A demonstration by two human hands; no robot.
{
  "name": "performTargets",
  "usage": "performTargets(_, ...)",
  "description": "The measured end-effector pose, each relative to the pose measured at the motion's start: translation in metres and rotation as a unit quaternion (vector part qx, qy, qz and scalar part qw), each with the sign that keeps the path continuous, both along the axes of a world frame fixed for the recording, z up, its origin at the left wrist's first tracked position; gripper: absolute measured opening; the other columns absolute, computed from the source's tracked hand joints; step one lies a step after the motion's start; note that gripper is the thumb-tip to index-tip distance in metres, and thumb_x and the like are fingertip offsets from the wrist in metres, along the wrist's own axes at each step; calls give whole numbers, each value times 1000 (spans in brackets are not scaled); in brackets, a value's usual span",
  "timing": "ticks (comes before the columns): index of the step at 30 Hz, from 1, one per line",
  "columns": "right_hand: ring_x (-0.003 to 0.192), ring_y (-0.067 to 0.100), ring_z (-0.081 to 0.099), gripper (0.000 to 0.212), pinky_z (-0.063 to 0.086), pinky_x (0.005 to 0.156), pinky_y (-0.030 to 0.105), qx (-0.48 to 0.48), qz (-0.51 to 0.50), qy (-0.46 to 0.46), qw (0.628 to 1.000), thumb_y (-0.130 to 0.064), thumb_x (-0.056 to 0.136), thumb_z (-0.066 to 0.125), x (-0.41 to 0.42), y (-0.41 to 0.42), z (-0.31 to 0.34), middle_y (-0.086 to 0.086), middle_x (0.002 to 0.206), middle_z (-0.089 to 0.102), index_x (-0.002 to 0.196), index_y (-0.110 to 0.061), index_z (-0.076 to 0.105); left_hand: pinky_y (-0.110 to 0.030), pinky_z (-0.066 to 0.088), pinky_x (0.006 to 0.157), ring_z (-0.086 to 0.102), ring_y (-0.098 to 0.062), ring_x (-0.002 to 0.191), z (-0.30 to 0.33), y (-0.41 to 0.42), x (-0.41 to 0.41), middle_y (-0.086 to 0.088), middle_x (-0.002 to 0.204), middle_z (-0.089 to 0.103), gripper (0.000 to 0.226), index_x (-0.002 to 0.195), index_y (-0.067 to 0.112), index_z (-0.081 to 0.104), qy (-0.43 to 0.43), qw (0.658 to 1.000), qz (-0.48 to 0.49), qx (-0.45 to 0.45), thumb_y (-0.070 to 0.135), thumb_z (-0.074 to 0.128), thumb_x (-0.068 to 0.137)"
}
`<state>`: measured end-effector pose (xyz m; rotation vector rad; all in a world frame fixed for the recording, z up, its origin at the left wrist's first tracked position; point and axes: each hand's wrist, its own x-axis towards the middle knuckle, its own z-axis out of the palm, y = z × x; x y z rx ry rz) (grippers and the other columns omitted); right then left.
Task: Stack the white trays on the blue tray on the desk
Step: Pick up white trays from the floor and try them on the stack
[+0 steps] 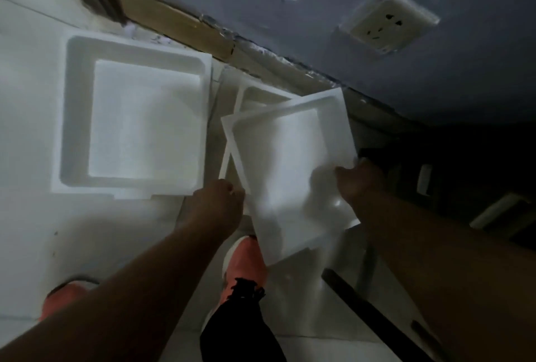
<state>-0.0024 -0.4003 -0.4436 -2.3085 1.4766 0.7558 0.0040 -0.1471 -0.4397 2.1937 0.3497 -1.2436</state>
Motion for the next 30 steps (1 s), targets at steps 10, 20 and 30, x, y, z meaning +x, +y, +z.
performTargets(10, 106, 42, 64, 45, 55, 88, 41, 7, 4, -36, 999, -32, 84, 75, 2, 12, 25, 28, 114, 65, 115, -1, 68, -31, 47, 71, 64, -28, 87, 31, -6, 18, -14, 104, 71, 22, 104, 5, 65, -7, 999, -8, 33, 23, 53, 98)
performTargets(20, 92, 32, 66, 41, 56, 82, 38, 106, -127, -131, 977, -30, 85, 74, 15, 117, 210, 11, 104, 68, 117, -5, 64, -27, 35, 58, 49, -18, 68, 219, 107, 88, 3, 74, 52, 26, 71, 19, 47, -106, 991, -44, 75, 26, 56, 95)
performTargets(30, 73, 13, 58, 9, 42, 63, 29, 77, -19, -308, 948, -28, 90, 67, 0, 190, 528, -4, 82, 65, 84, -20, 66, -29, 45, 58, 63, -8, 56, 532, 209, 121, -13, 76, 73, 32, 66, 13, 45, -213, 976, -46, -23, 21, 63, 92)
